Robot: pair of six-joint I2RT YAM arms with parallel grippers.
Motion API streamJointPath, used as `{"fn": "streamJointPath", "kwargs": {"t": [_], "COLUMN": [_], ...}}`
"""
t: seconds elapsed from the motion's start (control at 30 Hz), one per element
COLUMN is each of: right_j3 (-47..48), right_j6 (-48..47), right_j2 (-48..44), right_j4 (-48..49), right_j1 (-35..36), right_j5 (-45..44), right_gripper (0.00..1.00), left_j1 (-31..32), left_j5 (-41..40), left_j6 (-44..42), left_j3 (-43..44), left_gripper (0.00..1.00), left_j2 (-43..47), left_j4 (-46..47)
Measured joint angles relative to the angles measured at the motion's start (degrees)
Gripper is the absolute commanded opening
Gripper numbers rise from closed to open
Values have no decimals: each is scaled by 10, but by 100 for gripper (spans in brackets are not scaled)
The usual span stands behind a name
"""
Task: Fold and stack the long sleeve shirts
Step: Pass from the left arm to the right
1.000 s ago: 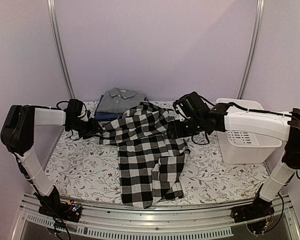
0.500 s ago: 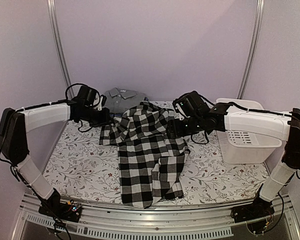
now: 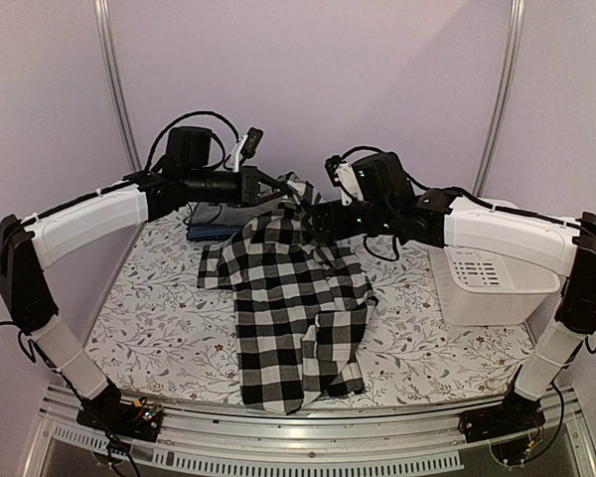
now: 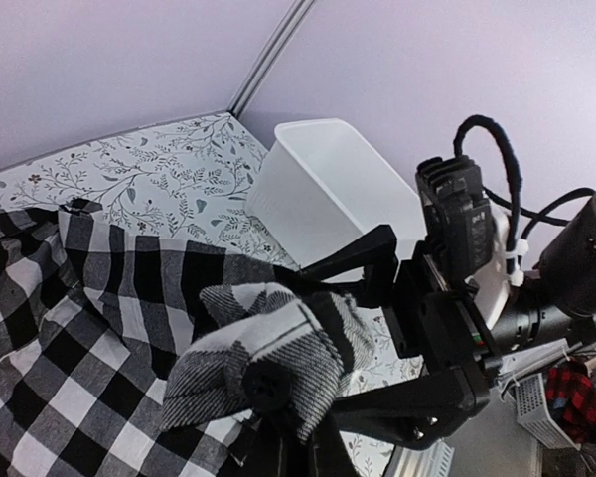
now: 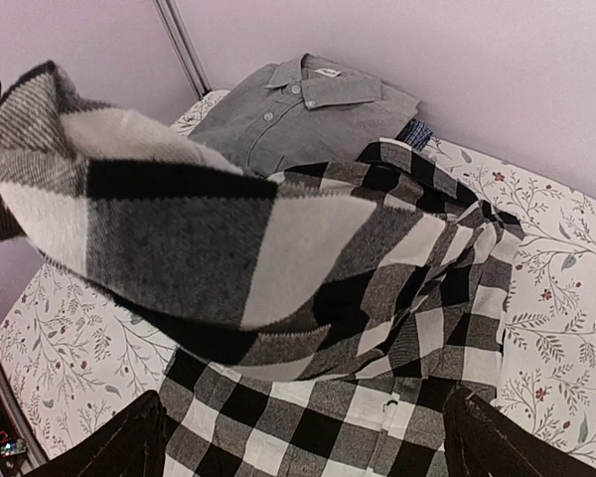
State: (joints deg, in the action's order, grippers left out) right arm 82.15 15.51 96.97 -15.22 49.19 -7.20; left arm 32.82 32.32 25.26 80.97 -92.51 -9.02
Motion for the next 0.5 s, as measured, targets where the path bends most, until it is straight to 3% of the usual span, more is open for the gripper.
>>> {"fn": "streamJointPath", "kwargs": {"t": [0.13, 0.23, 0.33, 0.43, 0.5], "right_j3": [28, 53, 87, 116, 129], "right_j6": [-21, -33, -40, -46, -46], "right_j2": [19, 38, 61, 85, 97], "right_j4": [14, 18, 17, 15, 8], "right_j1": [0, -1, -2, -5, -8], "right_j5": [-23, -40, -51, -68, -88], "right_gripper": [89, 75, 49, 12, 0], "left_j1": [4, 9, 10, 10, 10], "left_j5": [33, 50, 63, 59, 37], "left_j6": [16, 25, 34, 40, 46], "left_j3": [2, 3, 3, 3, 3], "left_gripper": [0, 0, 0, 23, 37], "left_j2": [-16, -22, -25, -24, -24], "left_j4": [25, 38, 50, 56, 49]}}
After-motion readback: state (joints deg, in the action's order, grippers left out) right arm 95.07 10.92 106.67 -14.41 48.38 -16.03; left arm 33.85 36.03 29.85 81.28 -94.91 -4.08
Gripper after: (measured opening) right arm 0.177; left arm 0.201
